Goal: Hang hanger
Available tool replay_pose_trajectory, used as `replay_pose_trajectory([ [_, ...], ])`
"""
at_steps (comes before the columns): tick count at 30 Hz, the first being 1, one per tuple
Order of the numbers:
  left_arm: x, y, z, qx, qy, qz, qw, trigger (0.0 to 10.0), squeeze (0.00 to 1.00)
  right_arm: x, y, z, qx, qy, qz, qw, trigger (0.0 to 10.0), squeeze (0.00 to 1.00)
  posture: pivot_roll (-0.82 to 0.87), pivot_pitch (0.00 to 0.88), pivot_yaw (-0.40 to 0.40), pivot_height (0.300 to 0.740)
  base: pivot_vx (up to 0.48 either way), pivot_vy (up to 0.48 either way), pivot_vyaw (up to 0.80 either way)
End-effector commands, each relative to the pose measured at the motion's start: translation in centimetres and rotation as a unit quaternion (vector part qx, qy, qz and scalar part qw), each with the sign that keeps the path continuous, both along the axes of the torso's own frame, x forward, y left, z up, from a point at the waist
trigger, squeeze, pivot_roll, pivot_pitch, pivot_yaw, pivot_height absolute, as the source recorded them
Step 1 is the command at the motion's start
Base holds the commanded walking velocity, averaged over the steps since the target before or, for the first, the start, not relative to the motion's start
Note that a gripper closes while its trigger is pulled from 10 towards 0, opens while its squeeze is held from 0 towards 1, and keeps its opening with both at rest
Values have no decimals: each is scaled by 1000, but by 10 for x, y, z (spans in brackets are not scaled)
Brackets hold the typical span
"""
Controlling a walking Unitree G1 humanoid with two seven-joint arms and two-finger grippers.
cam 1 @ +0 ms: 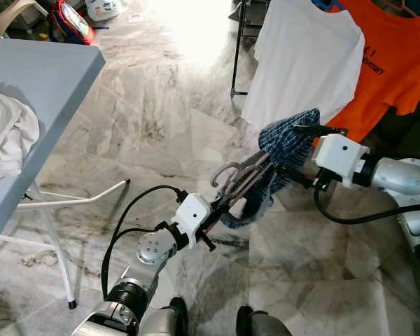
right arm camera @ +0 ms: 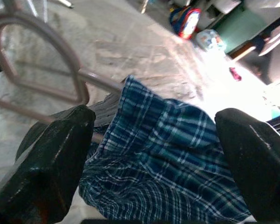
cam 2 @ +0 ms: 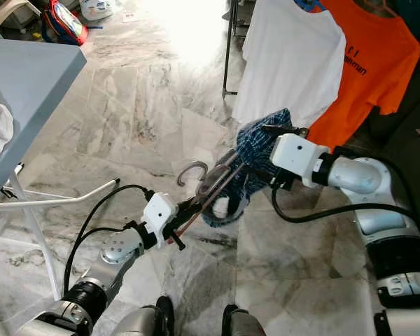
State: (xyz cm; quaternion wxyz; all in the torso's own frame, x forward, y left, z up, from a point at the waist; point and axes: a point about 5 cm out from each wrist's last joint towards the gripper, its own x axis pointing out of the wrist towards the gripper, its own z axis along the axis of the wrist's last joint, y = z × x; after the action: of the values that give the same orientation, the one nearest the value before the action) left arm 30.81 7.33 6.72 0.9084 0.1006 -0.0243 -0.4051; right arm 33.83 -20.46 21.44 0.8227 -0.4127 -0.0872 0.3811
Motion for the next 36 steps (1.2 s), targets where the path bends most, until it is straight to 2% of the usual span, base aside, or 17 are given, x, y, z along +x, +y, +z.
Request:
replay_pose_trajectory([
  [1, -3, -1, -5, -4, 11, 5, 1000, 0, 0, 2, 0, 2, 14, -21, -19, 999, 10000, 1000, -40, 235, -13, 740, 0, 0, 0],
  [6, 0, 1, -3, -14, 10, 21, 1000, 0, 0, 3, 0, -3, 68, -46, -74, 994, 10000, 1000, -35, 237, -13, 740, 0, 0, 0],
  [8, 2, 4, -1, -22, 12, 34, 999, 0, 0, 3, -2, -13, 118, -60, -133, 982, 10000, 1000, -34, 239, -15, 740, 0, 0, 0],
  [13, 2, 7, -2, -23, 15, 40, 999, 0, 0, 0, -6, -31, 175, -90, -224, 955, 10000, 1000, -31, 239, -11, 740, 0, 0, 0],
  [15, 3, 8, -1, -25, 15, 42, 999, 0, 0, -2, -6, -40, 197, -76, -243, 947, 10000, 1000, -30, 239, -9, 740, 0, 0, 0],
  [17, 3, 8, 0, -29, 14, 42, 999, 0, 0, -6, -2, -51, 207, -52, -246, 945, 10000, 1000, -28, 239, -9, 740, 0, 0, 0],
  [18, 4, 8, 1, -31, 13, 42, 999, 0, 0, -8, 1, -57, 209, -41, -244, 946, 10000, 953, -28, 239, -8, 740, 0, 0, 0],
  [19, 4, 8, 2, -32, 12, 41, 999, 0, 0, -10, 5, -65, 209, -24, -244, 947, 10000, 796, -31, 240, -7, 740, 0, 0, 0],
  [20, 4, 7, 3, -33, 12, 40, 999, 0, 0, -11, 8, -71, 207, -10, -243, 948, 10000, 518, -31, 240, -7, 740, 0, 0, 0],
  [21, 4, 7, 3, -34, 12, 39, 999, 0, 0, -12, 10, -75, 206, -1, -242, 948, 10000, 0, -32, 241, -8, 740, 0, 0, 0],
  [23, 4, 6, 3, -36, 12, 37, 999, 0, 0, -13, 13, -80, 207, 10, -239, 949, 10000, 0, -32, 241, -8, 740, 0, 0, 0],
  [24, 4, 5, 4, -37, 11, 31, 999, 0, 0, -16, 21, -91, 206, 45, -226, 951, 10000, 0, -31, 242, -8, 740, 0, 0, 0],
  [26, 3, 4, 5, -40, 10, 27, 999, 0, 0, -18, 25, -100, 204, 72, -223, 951, 10000, 0, -29, 245, -9, 740, 0, 0, 0],
  [29, 2, 2, 6, -46, 9, 23, 999, 0, 0, -16, 25, -120, 175, 114, -248, 946, 10000, 0, -26, 250, -13, 740, 0, 0, 0],
  [36, -1, -2, 9, -55, 4, 10, 998, 0, 0, -7, 33, -127, 158, 119, -263, 944, 10000, 0, -14, 253, -16, 740, 0, 0, 0],
])
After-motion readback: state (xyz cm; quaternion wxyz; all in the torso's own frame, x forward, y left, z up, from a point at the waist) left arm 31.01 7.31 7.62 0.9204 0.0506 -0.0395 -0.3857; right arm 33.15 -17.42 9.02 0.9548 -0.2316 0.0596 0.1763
